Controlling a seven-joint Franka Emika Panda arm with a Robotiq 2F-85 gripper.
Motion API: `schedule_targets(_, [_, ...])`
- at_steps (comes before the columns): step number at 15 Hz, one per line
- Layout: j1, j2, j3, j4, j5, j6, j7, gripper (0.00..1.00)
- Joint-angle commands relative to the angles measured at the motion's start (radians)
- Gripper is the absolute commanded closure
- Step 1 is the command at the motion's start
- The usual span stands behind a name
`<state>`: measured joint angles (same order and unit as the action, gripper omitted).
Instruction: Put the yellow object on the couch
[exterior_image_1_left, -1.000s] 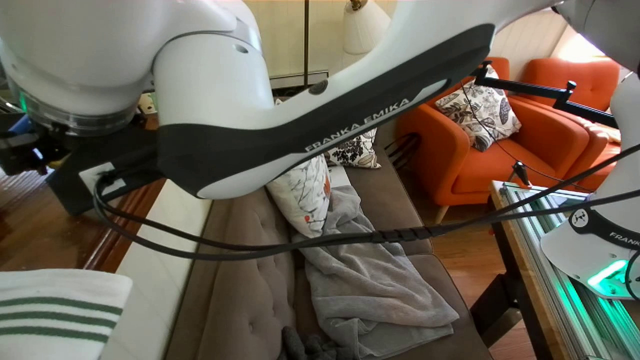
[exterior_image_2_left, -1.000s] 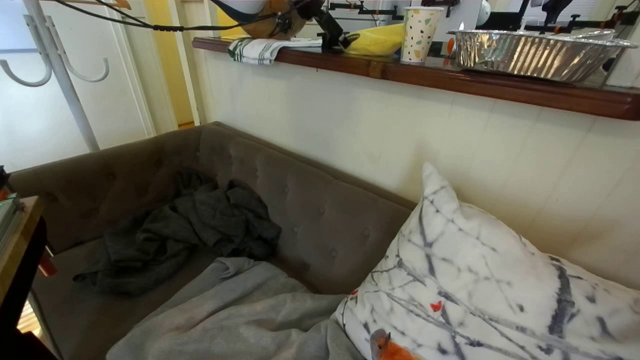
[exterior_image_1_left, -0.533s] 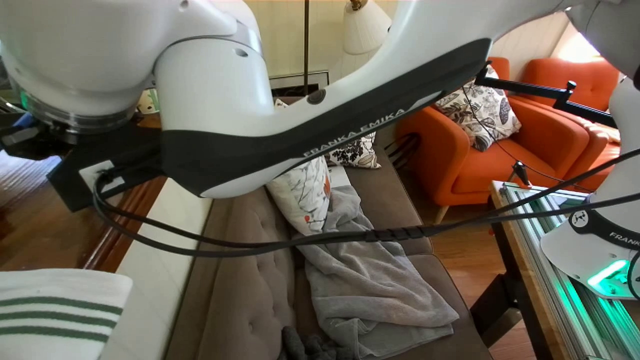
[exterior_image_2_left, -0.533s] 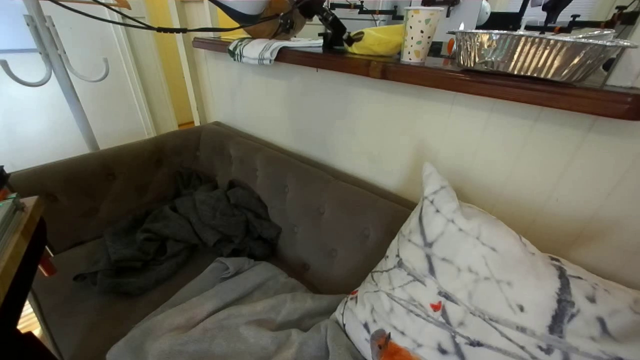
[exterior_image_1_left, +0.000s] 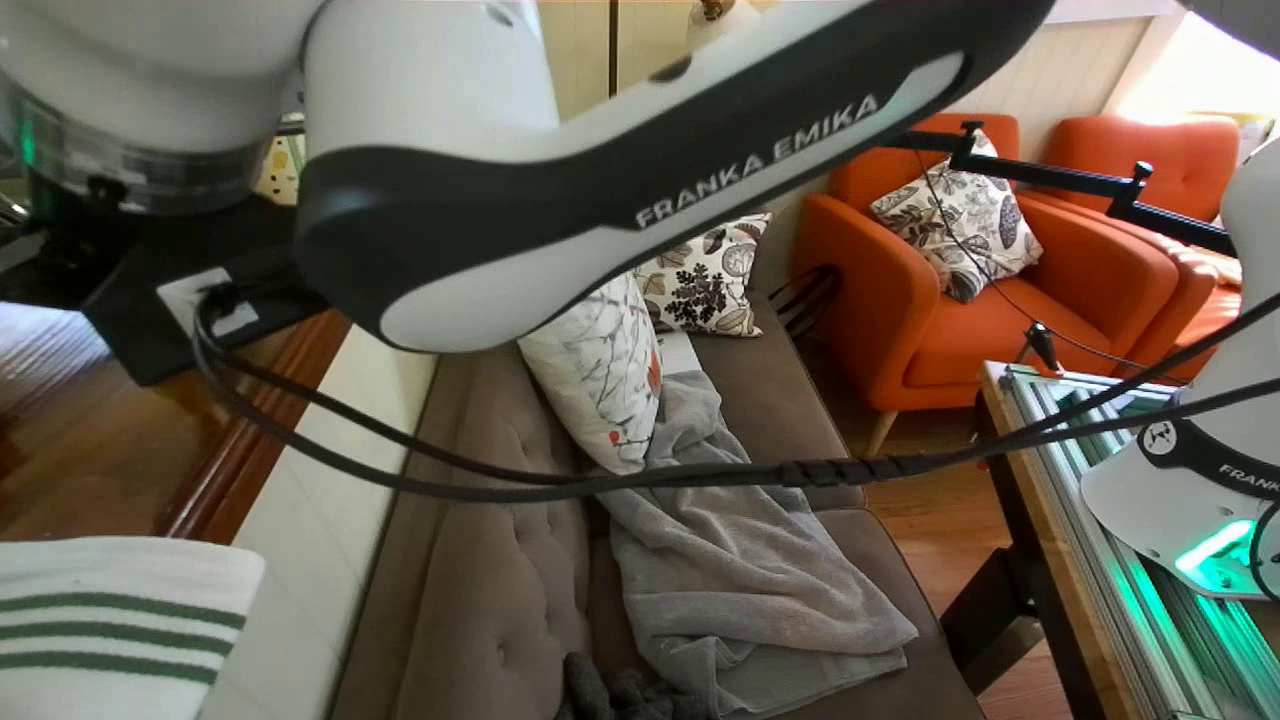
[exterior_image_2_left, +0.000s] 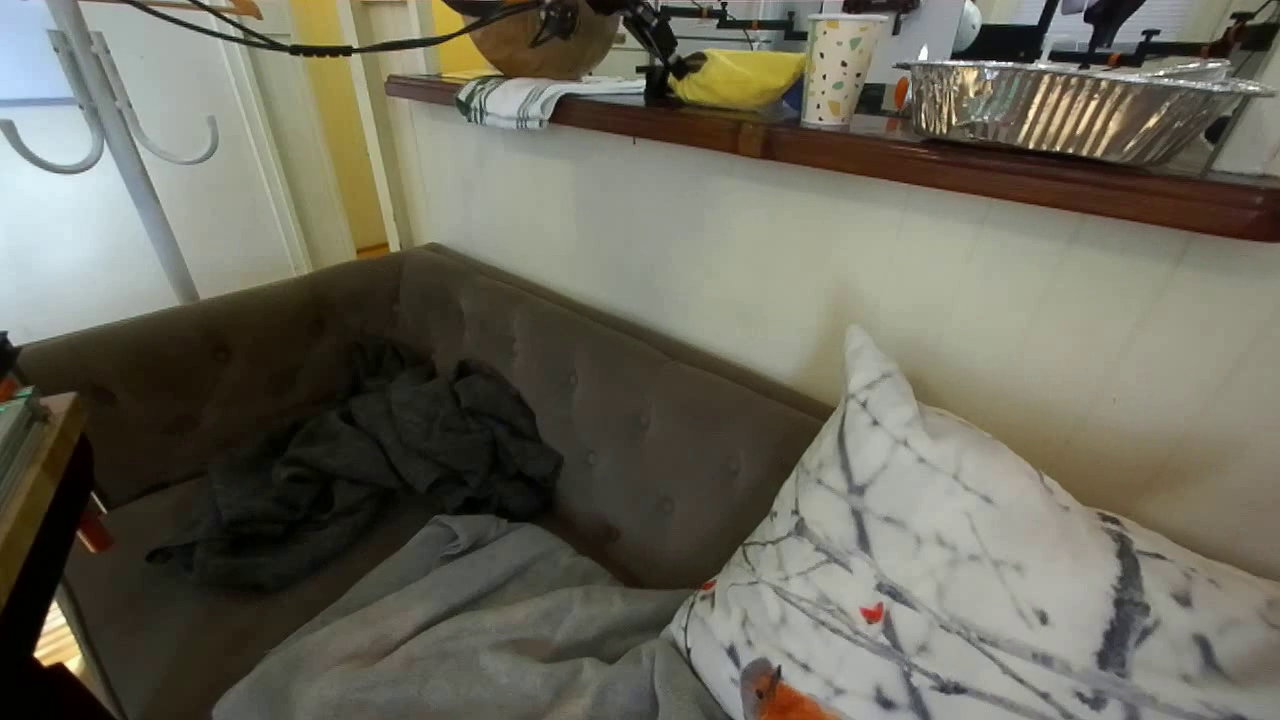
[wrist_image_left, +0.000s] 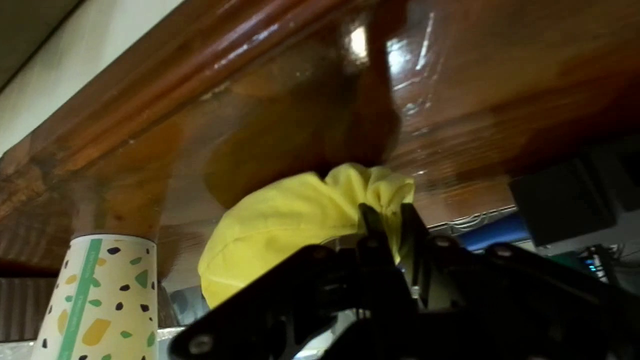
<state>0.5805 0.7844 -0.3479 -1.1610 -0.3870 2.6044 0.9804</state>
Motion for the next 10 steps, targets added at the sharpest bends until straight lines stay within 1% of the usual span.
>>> schedule_targets(1, [-0.090,-0.221,0.168,-0.224,0.103,0.036,-0.245,0.97])
schedule_targets(4, [-0.225,-0.356,0.326,-0.348,0.206,-0.009,-0.460,0.97])
schedule_targets(5, [-0.279,-0.401,0.381,-0.378,0.245,-0.051,-0.534,0.97])
schedule_targets(7, [-0.339,-0.471,0.414,-0.425,0.344,-0.150,-0.661,0.97])
schedule_targets(10, [-0.420,-0.569,0.435,-0.472,0.447,-0.323,-0.790,0.97])
